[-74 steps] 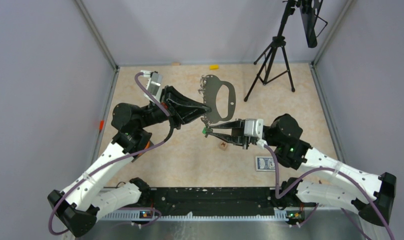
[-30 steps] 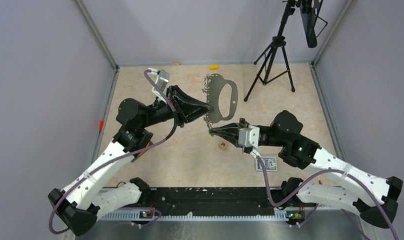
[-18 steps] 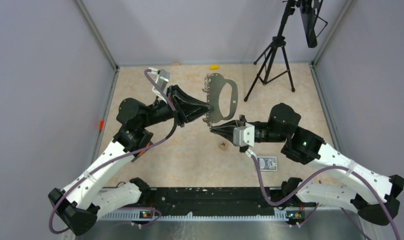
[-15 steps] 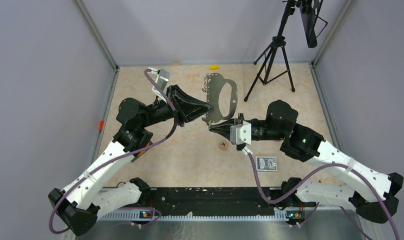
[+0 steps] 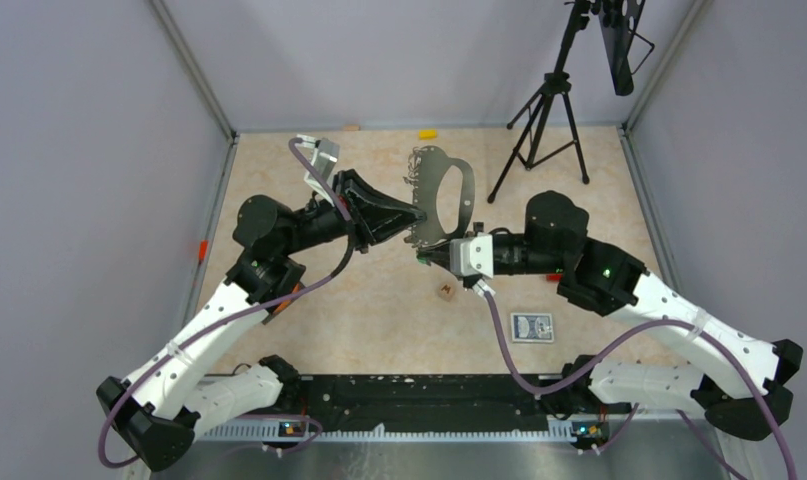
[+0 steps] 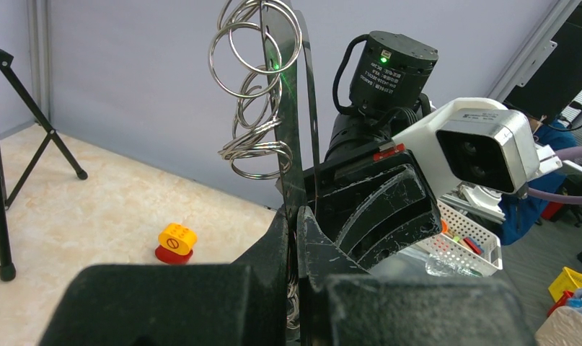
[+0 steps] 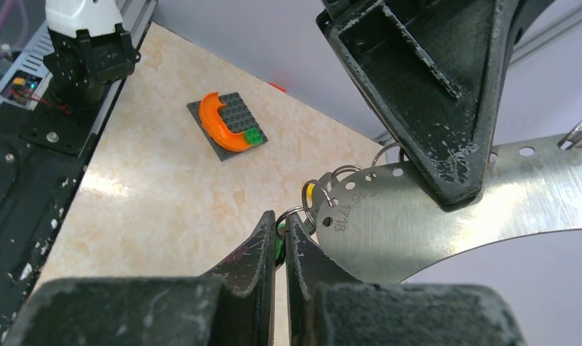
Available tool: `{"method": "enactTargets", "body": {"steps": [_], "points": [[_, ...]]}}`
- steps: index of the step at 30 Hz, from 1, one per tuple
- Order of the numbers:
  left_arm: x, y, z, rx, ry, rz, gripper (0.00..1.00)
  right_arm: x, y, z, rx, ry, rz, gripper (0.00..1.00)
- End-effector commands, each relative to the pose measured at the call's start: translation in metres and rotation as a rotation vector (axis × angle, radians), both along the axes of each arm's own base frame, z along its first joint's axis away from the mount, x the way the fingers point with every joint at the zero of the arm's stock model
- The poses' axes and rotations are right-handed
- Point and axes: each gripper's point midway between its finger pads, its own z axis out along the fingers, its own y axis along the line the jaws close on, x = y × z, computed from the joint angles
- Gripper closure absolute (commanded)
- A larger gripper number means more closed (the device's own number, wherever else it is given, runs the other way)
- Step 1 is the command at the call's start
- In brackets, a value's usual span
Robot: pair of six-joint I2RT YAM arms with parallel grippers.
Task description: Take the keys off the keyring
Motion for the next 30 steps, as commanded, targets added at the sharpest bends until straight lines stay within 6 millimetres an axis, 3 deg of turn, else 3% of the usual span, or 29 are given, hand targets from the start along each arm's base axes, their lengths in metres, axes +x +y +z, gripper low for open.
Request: {"method": "enactTargets", "body": {"steps": [1,15,25,30], "points": [[-0.013,0.013,0.046,-0.111,-0.122,0.02,1.0,0.002,0.003,-0.002,0.005,0.122,-0.054,1.0],[-0.012,0.013,0.045,-0.109,-0.12,0.023,1.0,0.026,0.008,-0.012,0.049,0.399,-0.256,1.0],[-0.011,0.013,0.045,-0.109,-0.118,0.025,1.0,0.047,0.004,-0.017,0.084,0.499,-0.419,1.0],[-0.012,0.013,0.045,-0.109,-0.117,0.025,1.0,0.036,0.002,-0.018,0.087,0.429,-0.341,0.85]]}}
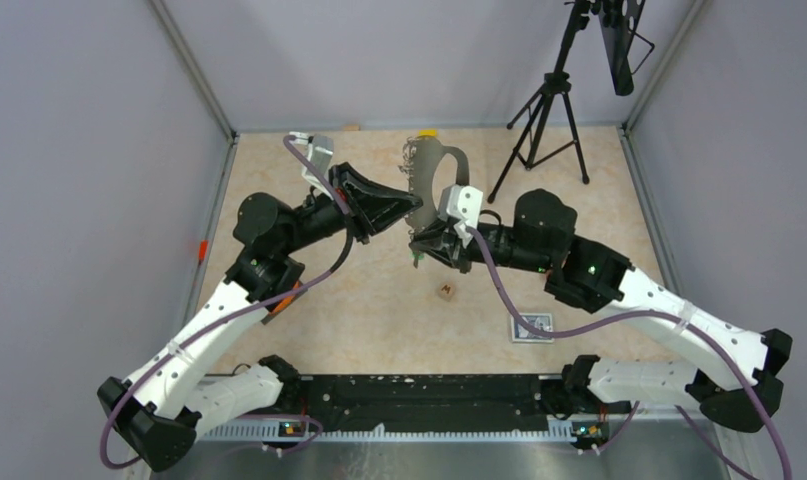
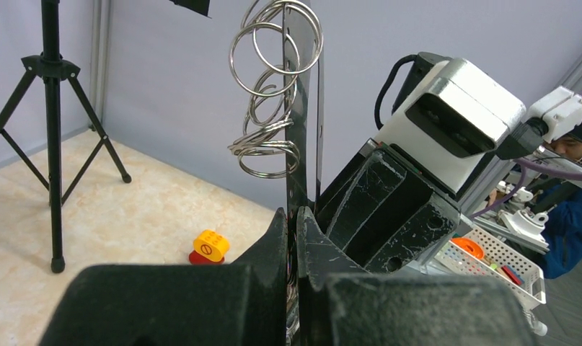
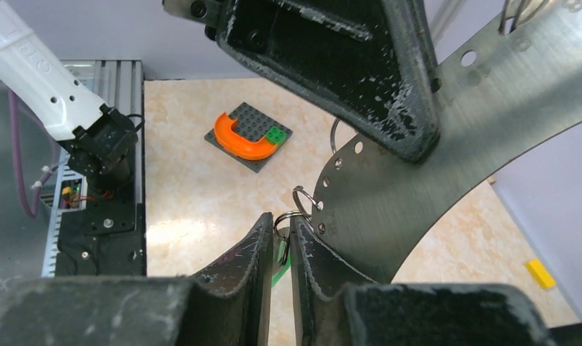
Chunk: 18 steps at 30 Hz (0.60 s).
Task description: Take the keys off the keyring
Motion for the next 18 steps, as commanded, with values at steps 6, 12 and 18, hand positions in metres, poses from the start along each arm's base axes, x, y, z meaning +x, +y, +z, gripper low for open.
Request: {"method": "enactTargets", "body": {"steps": [6,12,18], "points": [[-0.034,0.009,0.045,-0.097,-0.118,-0.081,1.0,-0.003,-0.016,-0.012,0.011,-0.097,-0.001,0.72],[-0.034,0.009,0.046,-0.099,-0.116,-0.087,1.0,-0.007,-0.014,-0.02,-0.002,-0.116,0.03,0.68],[-0.035,0.009,0.046,-0.099,-0.117,-0.087,1.0,-0.009,-0.015,-0.017,0.03,-0.14,0.036,0.68]]}}
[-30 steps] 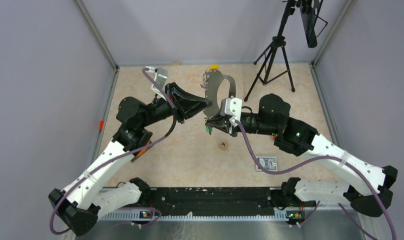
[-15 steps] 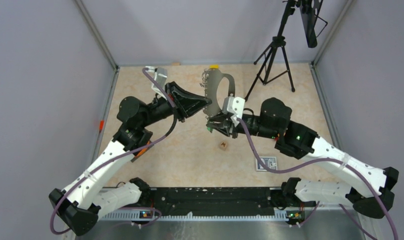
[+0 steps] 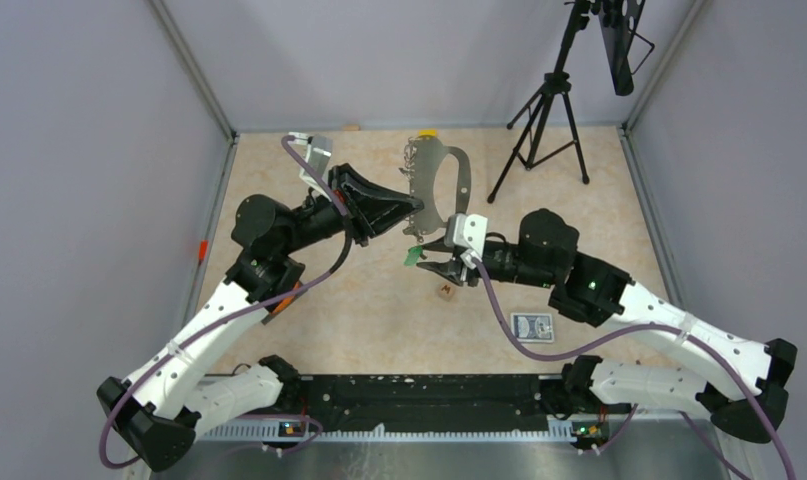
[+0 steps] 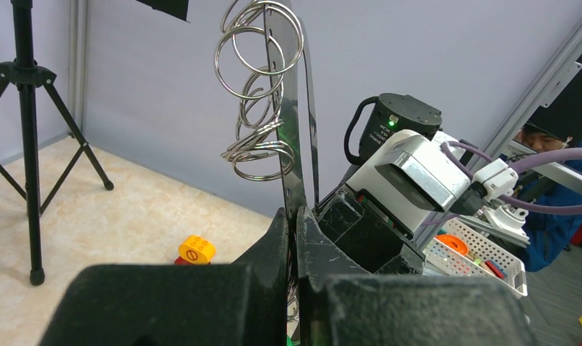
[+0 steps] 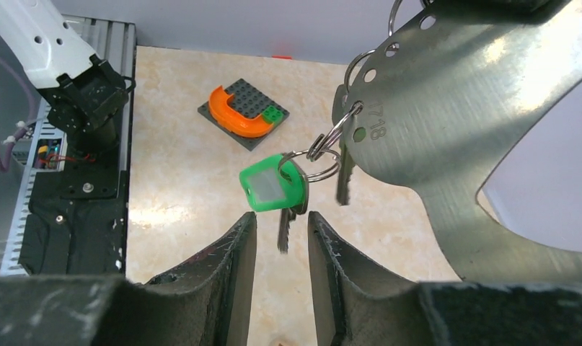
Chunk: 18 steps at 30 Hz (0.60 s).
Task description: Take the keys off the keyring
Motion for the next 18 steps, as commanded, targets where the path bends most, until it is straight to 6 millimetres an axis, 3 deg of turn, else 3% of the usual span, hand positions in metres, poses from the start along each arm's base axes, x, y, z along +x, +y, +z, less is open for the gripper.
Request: {"method": "enactTargets", "body": {"steps": [1,10,18], "points": [[-0.026,0.01,0.04,-0.082,-0.11,-0.049,1.0,0.0,-0.002,0.018,0.065,-0.054,0.002,0.68],[-0.029,0.011,0.043,-0.088,-0.118,-0.05,1.0,-0.015,-0.013,0.025,0.154,-0.17,0.052,0.62],[-0.03,0.012,0.044,-0.093,-0.121,-0.057,1.0,-0.014,-0.026,0.037,0.28,-0.169,-0.006,0.57]]}}
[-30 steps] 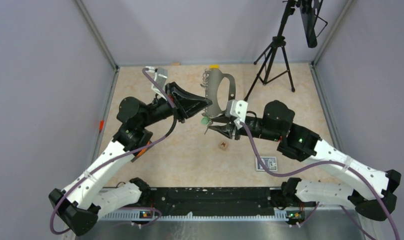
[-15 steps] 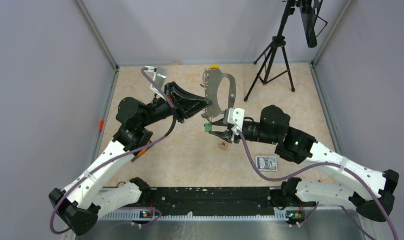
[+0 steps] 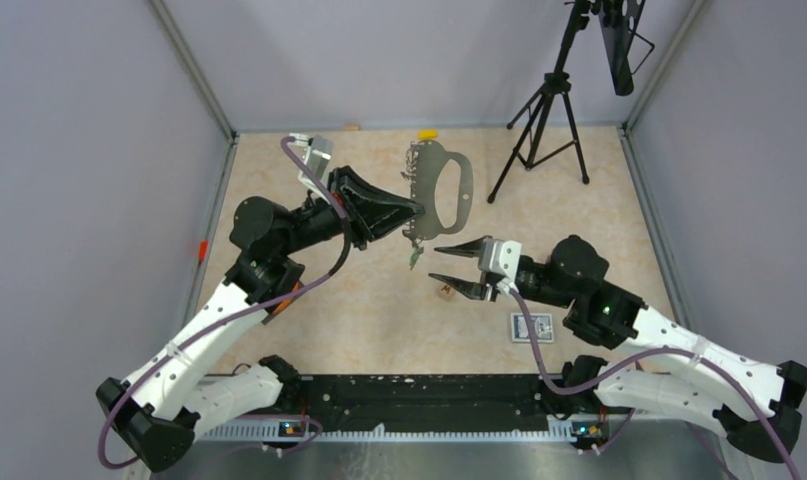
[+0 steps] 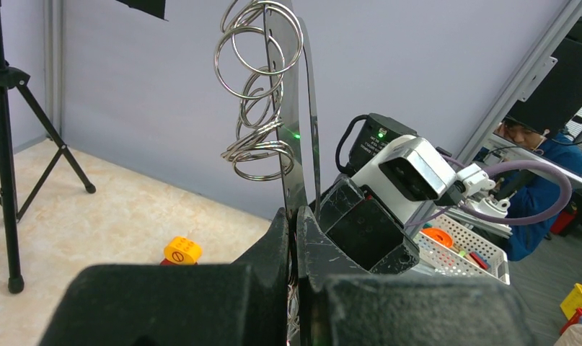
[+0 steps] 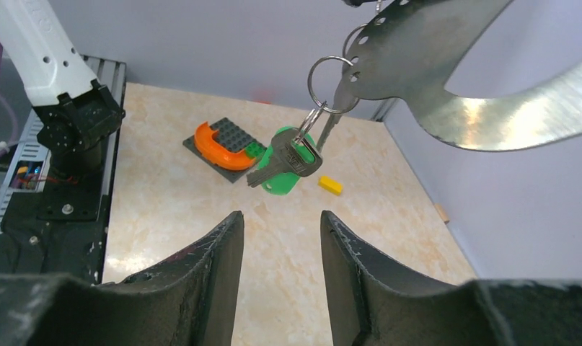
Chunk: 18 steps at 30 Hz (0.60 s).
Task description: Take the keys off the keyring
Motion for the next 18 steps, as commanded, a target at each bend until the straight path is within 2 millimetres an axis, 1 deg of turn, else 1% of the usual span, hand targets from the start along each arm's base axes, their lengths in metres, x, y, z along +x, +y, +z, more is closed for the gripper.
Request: {"method": "enactTargets", "body": {"steps": [1,4,8,13,18], "points": [[-0.022,0.013,0.041,-0.089,-0.118,-0.02,1.0,0.0,-0.008,0.036,0.175,-0.029,-0.025,0.57],[-0.023,0.013,0.041,-0.094,-0.119,-0.026,1.0,-0.004,-0.009,0.041,0.255,-0.012,-0.009,0.57],[-0.024,0.013,0.042,-0.096,-0.121,-0.03,1.0,-0.006,-0.008,0.046,0.318,0.006,0.007,0.59],[-0.025,0.013,0.042,-0.096,-0.123,-0.032,1.0,-0.005,-0.005,0.048,0.33,-0.002,0.012,0.59],[-0.025,0.013,0.041,-0.094,-0.124,-0.032,1.0,-0.002,-0.005,0.051,0.33,-0.026,-0.002,0.56]]}}
